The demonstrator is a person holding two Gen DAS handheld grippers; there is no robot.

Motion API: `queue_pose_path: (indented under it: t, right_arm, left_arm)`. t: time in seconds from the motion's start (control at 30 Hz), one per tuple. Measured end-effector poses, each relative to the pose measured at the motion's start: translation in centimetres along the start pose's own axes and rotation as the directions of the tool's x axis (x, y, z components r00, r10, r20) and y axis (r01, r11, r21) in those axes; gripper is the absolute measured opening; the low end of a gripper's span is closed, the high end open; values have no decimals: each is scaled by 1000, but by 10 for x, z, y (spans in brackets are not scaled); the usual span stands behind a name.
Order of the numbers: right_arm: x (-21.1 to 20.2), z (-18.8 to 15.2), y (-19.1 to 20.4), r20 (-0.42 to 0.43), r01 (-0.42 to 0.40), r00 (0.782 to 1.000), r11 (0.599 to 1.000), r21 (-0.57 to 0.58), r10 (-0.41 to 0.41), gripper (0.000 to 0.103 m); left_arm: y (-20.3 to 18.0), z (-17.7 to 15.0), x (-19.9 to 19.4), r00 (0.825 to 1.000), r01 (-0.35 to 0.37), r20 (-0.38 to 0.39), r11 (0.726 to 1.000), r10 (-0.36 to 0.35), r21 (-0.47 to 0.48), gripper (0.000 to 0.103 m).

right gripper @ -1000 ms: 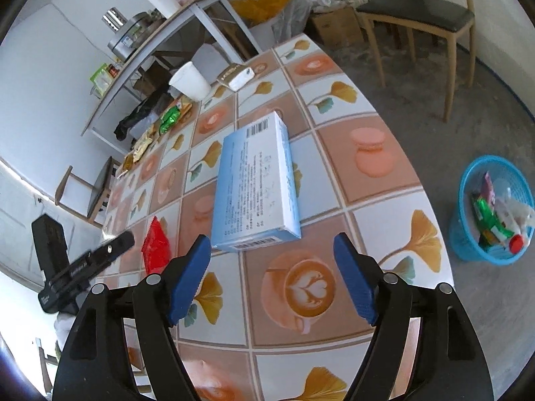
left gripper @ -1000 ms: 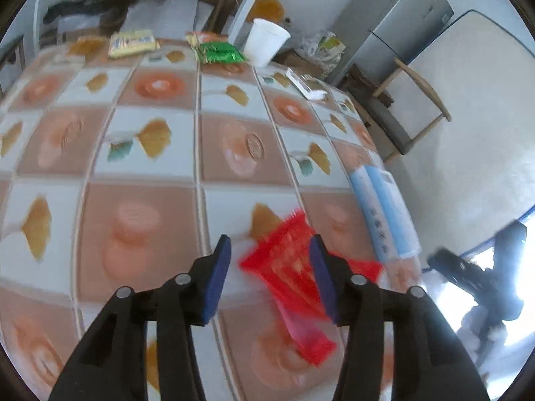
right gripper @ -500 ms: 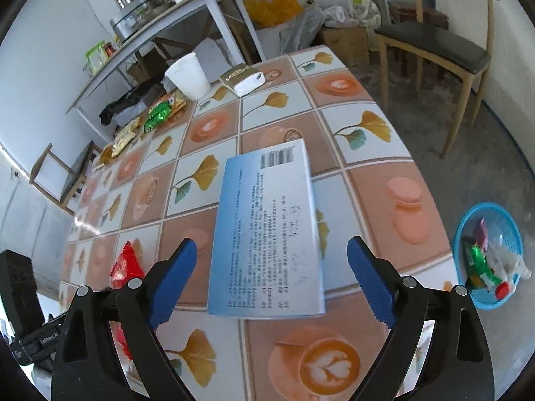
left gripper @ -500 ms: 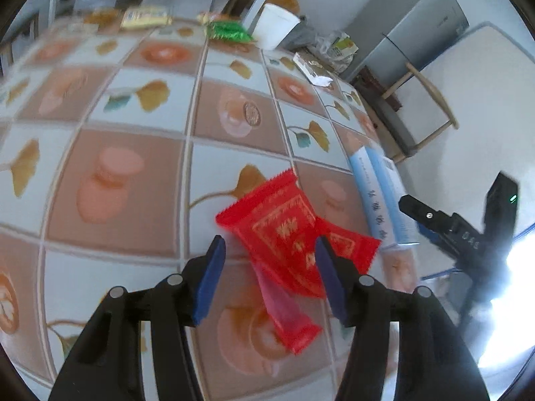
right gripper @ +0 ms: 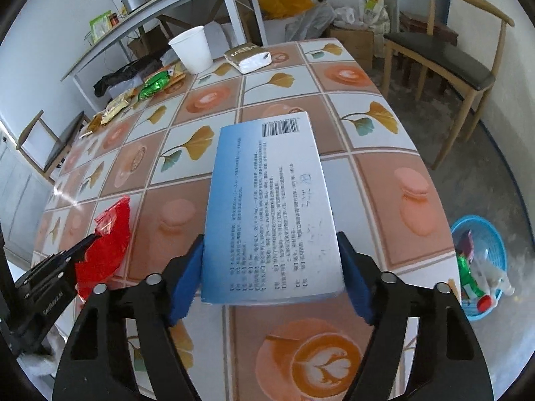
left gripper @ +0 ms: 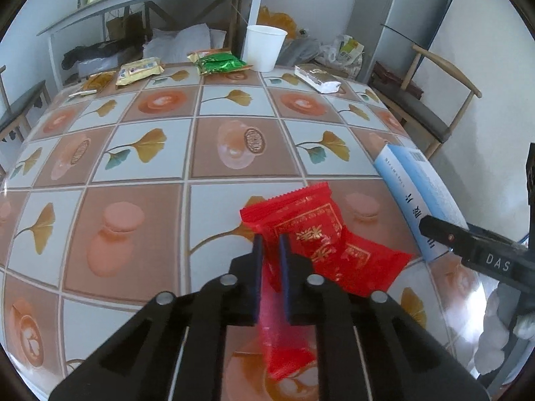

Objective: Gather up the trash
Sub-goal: 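Lift the red wrapper with the left gripper while the right lifts the blue box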

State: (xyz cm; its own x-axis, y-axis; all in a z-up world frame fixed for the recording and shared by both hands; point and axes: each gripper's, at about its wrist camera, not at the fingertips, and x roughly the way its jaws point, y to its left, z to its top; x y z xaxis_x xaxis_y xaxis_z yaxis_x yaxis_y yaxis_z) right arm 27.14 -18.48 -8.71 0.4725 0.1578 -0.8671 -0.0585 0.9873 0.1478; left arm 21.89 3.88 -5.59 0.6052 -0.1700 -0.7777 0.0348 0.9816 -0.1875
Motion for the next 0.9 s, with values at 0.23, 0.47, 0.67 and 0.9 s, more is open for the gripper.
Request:
queue_pose_path:
  t: [0.23, 0.47, 0.67, 0.9]
  right_arm:
    - [-17, -17, -8, 3, -9, 1000, 1000, 29, 9, 69]
    - [-37, -25, -26, 38, -58, 998, 991, 122, 53, 69]
    - [-52, -27, -33, 66, -99, 994, 983, 158, 89, 69]
    - [-67, -27, -36, 104, -139, 987, 975, 174, 122, 69]
  left_arm:
    - [-14, -3, -18, 999, 0, 52, 998, -3, 65, 3]
    - [-25, -1, -37, 996, -11, 94, 994, 1, 106, 2]
    - [-37, 1, -54, 991, -18, 135, 990, -1, 139, 2]
    - [-46, 3, -70, 984, -34, 176, 985, 4, 167, 2]
